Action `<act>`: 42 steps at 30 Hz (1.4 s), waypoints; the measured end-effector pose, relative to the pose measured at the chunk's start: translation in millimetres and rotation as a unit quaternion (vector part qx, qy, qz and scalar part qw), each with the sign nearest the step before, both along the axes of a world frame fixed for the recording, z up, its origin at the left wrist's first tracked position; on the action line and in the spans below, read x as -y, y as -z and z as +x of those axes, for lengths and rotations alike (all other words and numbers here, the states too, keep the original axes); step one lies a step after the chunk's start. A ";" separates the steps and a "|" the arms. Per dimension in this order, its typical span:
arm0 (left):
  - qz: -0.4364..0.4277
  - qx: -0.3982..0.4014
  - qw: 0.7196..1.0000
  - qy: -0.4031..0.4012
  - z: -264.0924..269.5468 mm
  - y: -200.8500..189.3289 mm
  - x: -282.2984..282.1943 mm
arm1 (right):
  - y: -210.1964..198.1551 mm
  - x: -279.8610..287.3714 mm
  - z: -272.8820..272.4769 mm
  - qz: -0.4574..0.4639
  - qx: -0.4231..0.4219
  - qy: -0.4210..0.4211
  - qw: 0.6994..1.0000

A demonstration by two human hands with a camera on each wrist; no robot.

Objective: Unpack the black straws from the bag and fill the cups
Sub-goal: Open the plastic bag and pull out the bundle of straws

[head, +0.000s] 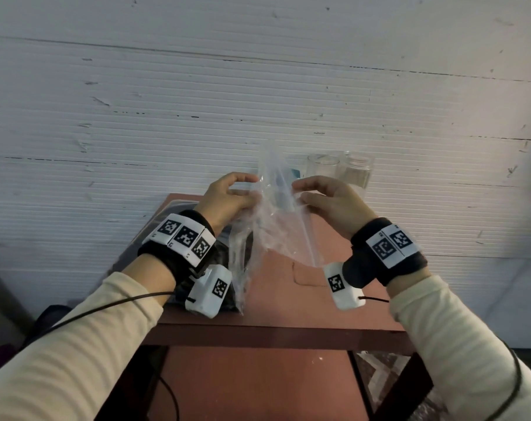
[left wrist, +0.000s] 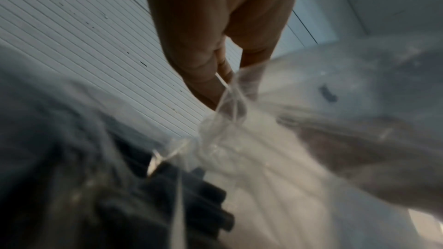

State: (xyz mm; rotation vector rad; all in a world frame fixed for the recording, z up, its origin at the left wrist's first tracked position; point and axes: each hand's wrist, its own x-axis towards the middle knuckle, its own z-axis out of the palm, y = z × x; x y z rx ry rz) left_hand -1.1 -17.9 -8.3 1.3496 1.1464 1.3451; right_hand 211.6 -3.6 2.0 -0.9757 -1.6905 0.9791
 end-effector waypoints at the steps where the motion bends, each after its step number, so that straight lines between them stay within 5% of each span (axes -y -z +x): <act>1: 0.000 -0.015 1.000 0.001 3.3 0.4 0.4 | -3.6 1.5 4.2 0.006 -0.008 0.000 1.000; 8: 0.012 -0.234 0.972 0.016 26.8 -12.8 0.9 | -28.9 11.6 14.0 0.089 -0.011 0.015 0.996; 11: 0.076 -0.163 0.983 -0.040 33.1 -27.6 3.1 | -30.9 16.3 10.0 0.114 0.033 0.020 0.993; 18: 0.001 0.026 0.997 0.075 41.2 -38.0 13.5 | -21.1 23.3 -6.6 0.116 0.009 0.019 0.993; 42: -0.006 0.048 0.994 0.094 29.5 -19.4 18.5 | -7.3 16.3 -19.3 0.140 0.112 0.024 0.984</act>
